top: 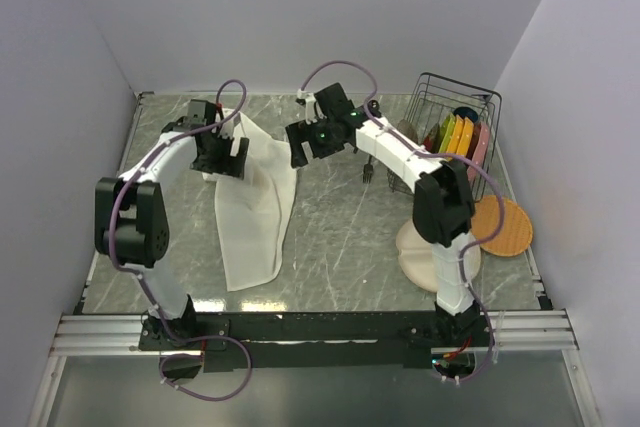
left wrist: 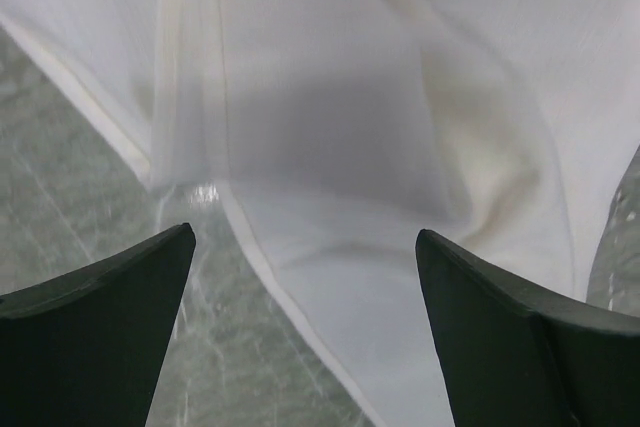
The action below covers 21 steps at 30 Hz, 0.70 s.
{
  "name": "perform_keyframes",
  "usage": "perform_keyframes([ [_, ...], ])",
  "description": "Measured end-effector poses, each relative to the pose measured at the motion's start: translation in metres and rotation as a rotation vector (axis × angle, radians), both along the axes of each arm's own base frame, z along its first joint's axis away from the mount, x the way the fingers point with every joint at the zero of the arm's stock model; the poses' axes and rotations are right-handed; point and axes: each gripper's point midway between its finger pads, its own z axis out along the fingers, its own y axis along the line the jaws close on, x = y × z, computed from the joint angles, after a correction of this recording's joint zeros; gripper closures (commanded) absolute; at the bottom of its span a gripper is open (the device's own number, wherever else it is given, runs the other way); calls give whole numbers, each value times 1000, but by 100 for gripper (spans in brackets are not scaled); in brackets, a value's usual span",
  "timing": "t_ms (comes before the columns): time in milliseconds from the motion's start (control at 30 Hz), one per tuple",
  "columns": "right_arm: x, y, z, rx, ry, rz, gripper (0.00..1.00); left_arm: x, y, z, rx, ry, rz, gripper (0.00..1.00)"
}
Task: Fold the napkin into a case and place the utensils inside
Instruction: Pick up the crumpled napkin from the corner of the board.
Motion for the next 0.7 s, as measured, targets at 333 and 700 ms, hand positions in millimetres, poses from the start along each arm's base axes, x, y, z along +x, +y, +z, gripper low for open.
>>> perform_keyframes([
  [333, 37, 33, -46, 24, 55, -44, 2, 30, -13, -35, -51, 59, 6, 30],
  [700, 38, 46, -63, 48, 81, -44, 100, -14, 1, -42, -85, 161, -31, 99],
])
